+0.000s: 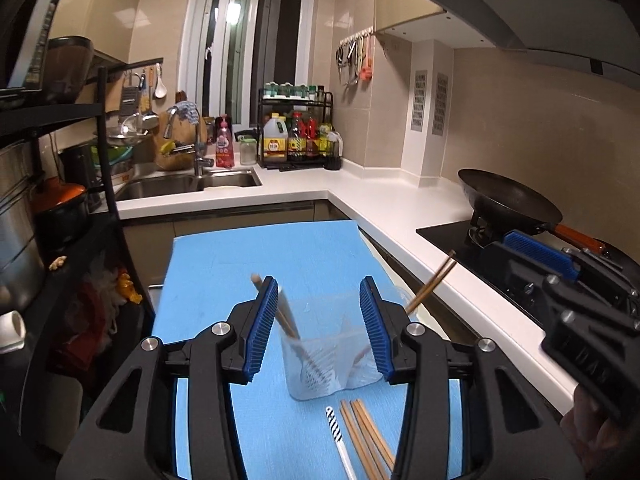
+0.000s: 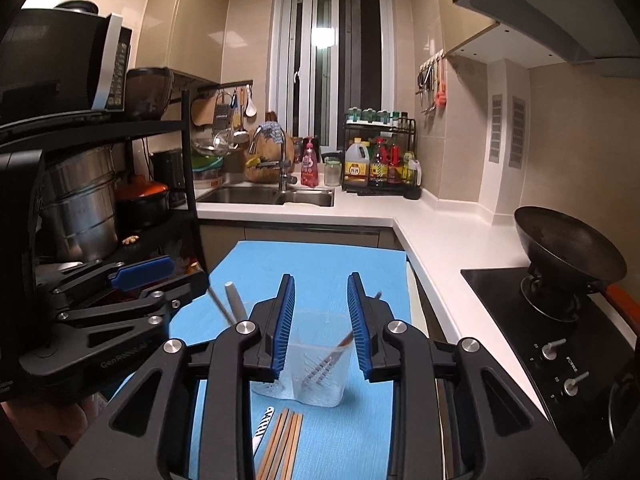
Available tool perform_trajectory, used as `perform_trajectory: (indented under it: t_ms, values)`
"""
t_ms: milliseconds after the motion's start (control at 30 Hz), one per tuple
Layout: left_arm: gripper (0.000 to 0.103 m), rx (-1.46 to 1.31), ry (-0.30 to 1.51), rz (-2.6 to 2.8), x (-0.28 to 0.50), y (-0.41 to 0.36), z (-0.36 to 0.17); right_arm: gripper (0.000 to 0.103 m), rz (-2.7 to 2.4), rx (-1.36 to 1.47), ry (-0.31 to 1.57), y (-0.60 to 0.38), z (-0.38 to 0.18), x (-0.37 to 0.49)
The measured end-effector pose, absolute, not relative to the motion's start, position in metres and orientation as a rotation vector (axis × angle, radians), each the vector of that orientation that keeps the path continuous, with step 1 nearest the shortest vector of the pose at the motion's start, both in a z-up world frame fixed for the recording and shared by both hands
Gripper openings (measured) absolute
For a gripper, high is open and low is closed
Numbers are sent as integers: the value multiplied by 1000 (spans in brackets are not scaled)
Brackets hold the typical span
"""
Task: Organize utensils
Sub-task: 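Move the left tool to the white spoon's bowl while the right tool grasps a wooden chopstick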
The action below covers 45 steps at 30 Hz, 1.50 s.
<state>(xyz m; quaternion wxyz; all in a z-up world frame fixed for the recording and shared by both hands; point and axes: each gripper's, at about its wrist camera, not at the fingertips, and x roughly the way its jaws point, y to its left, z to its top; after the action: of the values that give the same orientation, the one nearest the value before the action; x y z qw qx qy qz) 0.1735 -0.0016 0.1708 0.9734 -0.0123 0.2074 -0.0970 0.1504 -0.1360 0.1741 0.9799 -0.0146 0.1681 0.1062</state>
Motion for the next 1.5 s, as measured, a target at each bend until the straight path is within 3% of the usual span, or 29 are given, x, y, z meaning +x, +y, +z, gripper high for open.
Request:
perform_trajectory:
  t_ms: [200,367,400,433,467,500,633,933,1167,1300,1500]
  values:
    - [39,-43,439,-194,121,7,144,28,217,-26,348,-144,156,101]
    - [22,-54,484,-187,82,15,107,28,213,-15,404,-155,116,66]
    - [21,-61,493,-184,76,18,99,23,218,1,426,-158,106,62]
    - [19,-70,506,-178,69,21,88,9,225,17,455,-160,93,59]
    - [17,-80,523,-170,65,24,78,1,237,29,485,-162,81,56]
    - [16,-95,550,-165,61,27,67,1,241,38,510,-162,68,54]
    - [15,-187,675,-179,61,32,29,1,256,115,634,-166,20,56]
    - [15,-248,731,-248,70,20,-7,5,321,154,859,-145,-40,83]
    - [16,-238,749,-284,77,4,-16,5,347,129,913,-132,-53,87]
    - [16,-215,796,-281,86,-6,-22,14,333,58,909,-124,-56,85]
    - [17,-211,851,-248,101,-23,-31,14,318,-30,894,-119,-52,77]
